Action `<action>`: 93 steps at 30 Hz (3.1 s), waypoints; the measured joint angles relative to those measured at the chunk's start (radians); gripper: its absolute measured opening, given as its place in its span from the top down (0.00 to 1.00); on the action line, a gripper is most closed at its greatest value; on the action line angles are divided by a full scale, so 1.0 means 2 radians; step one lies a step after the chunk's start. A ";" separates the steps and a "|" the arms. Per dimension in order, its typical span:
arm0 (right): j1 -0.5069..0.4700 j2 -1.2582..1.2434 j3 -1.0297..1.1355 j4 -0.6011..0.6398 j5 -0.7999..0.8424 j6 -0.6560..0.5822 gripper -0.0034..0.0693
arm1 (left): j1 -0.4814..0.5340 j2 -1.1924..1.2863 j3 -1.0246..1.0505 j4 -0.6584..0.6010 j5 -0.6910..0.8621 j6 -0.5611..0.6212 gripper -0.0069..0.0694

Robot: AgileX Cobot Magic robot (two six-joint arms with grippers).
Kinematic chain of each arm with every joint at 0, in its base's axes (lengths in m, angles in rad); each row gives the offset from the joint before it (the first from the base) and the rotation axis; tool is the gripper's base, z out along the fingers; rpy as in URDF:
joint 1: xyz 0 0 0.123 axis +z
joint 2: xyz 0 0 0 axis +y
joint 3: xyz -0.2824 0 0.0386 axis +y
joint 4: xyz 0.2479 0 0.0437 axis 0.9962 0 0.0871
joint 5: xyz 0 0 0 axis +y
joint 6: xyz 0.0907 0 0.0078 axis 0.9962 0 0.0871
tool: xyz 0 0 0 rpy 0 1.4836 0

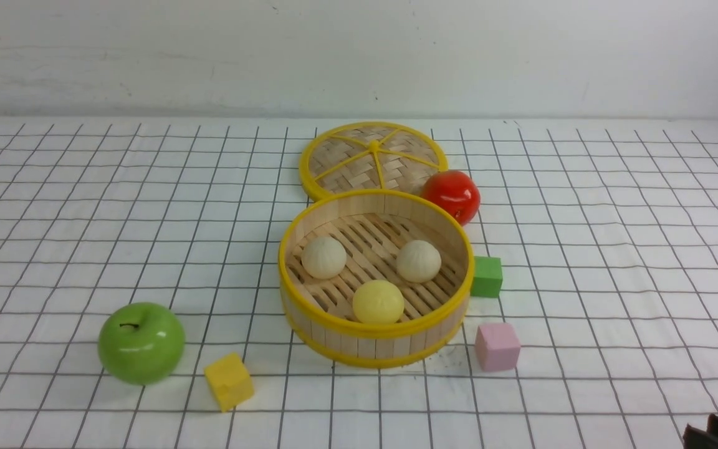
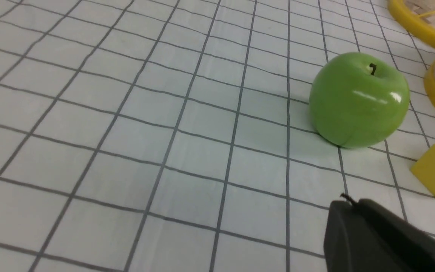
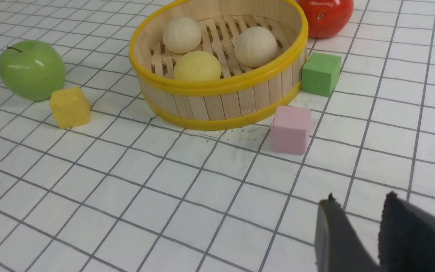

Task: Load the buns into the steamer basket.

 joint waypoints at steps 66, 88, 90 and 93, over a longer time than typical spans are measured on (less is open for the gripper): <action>-0.210 -0.205 0.109 -0.155 0.064 0.125 0.62 | 0.000 0.000 0.000 -0.002 0.000 0.002 0.85; -0.210 -0.205 0.109 -0.155 0.065 0.125 0.62 | -0.008 0.000 0.000 -0.002 0.000 0.002 0.82; -0.210 -0.205 0.109 -0.155 0.065 0.125 0.62 | -0.014 0.000 0.000 -0.002 0.000 0.002 0.82; -0.210 -0.205 0.109 -0.155 0.065 0.126 0.62 | -0.022 0.000 0.000 -0.002 0.000 0.002 0.81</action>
